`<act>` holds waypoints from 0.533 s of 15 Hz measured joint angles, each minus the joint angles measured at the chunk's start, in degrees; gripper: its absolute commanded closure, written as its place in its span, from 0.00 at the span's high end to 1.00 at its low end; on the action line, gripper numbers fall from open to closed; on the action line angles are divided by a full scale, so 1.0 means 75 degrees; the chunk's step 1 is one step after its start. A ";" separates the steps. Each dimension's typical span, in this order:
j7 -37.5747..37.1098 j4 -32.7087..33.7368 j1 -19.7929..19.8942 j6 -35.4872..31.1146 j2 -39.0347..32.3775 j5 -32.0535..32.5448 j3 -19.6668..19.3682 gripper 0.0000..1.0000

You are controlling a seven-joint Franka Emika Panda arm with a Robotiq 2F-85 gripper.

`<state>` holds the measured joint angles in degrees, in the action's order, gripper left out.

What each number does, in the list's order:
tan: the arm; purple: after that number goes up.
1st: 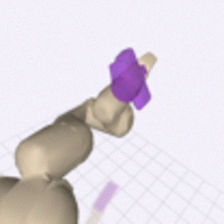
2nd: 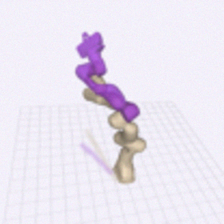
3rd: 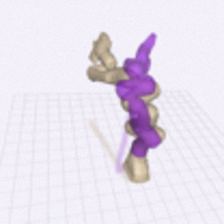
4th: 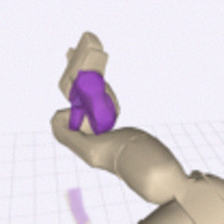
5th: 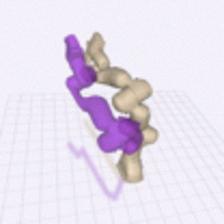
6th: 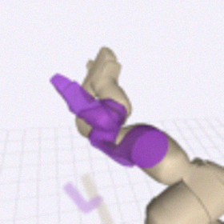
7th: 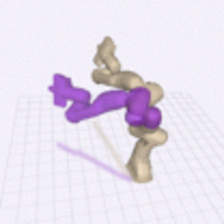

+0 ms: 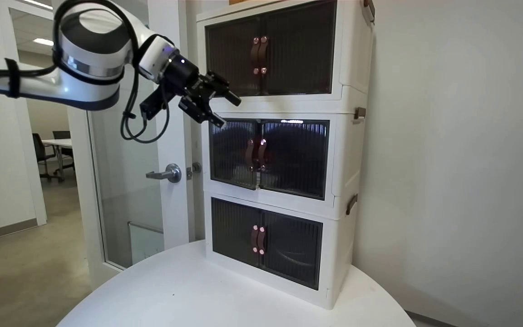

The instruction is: Open the middle shelf compartment

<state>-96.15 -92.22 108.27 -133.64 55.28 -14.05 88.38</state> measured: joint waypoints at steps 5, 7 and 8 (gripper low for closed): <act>-0.1102 0.0696 0.0962 -0.0416 0.0047 -0.0502 0.0493 1.00; -0.1251 0.0874 0.1268 -0.0800 0.0044 -0.0713 0.0702 1.00; -0.1256 0.0933 0.1395 -0.1105 0.0039 -0.0841 0.0822 1.00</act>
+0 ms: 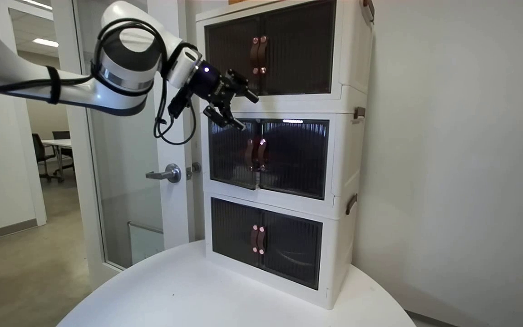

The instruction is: Open the middle shelf compartment

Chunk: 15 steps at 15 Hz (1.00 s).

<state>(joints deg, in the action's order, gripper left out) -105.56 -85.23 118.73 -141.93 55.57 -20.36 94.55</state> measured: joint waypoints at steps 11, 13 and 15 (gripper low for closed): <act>0.1067 0.0233 0.1342 -0.2084 -0.1119 -0.1342 0.2431 1.00; 0.1431 0.0232 0.1610 -0.2067 -0.1362 -0.1548 0.2813 1.00; 0.1807 0.0211 0.1782 -0.2046 -0.1547 -0.1760 0.3072 1.00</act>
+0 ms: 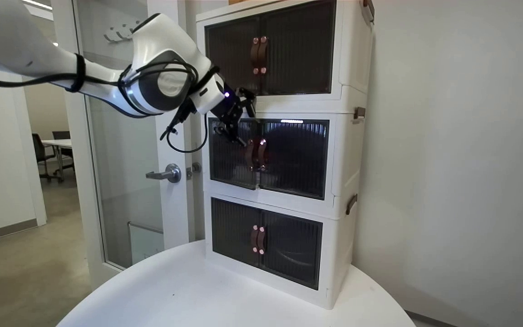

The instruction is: Open the middle shelf compartment

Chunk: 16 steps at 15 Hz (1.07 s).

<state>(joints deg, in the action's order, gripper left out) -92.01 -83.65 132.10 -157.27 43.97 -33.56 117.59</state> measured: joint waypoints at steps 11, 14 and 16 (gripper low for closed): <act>0.1432 -0.0047 -0.0244 0.0461 -0.0143 -0.0407 0.0271 1.00; 0.1916 -0.0047 -0.0503 0.0510 -0.0181 -0.0412 0.0274 1.00; 0.2223 -0.0047 -0.0683 0.0561 -0.0214 -0.0413 0.0272 1.00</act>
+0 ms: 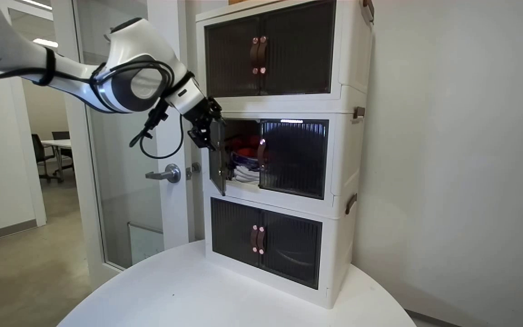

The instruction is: Open the middle shelf compartment

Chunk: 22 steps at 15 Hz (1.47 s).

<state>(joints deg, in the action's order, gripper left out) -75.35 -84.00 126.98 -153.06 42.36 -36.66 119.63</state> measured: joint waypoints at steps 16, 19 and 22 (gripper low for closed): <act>-0.2926 0.1808 -0.0814 0.6252 0.0001 0.2706 -0.1831 1.00; -0.2969 0.2658 -0.0587 0.7654 0.0065 0.2388 -0.2064 1.00; -0.3119 0.3304 -0.0283 0.8449 0.0202 0.1983 -0.2187 1.00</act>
<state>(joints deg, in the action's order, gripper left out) -98.74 -59.22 124.86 -89.69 43.88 -21.79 103.23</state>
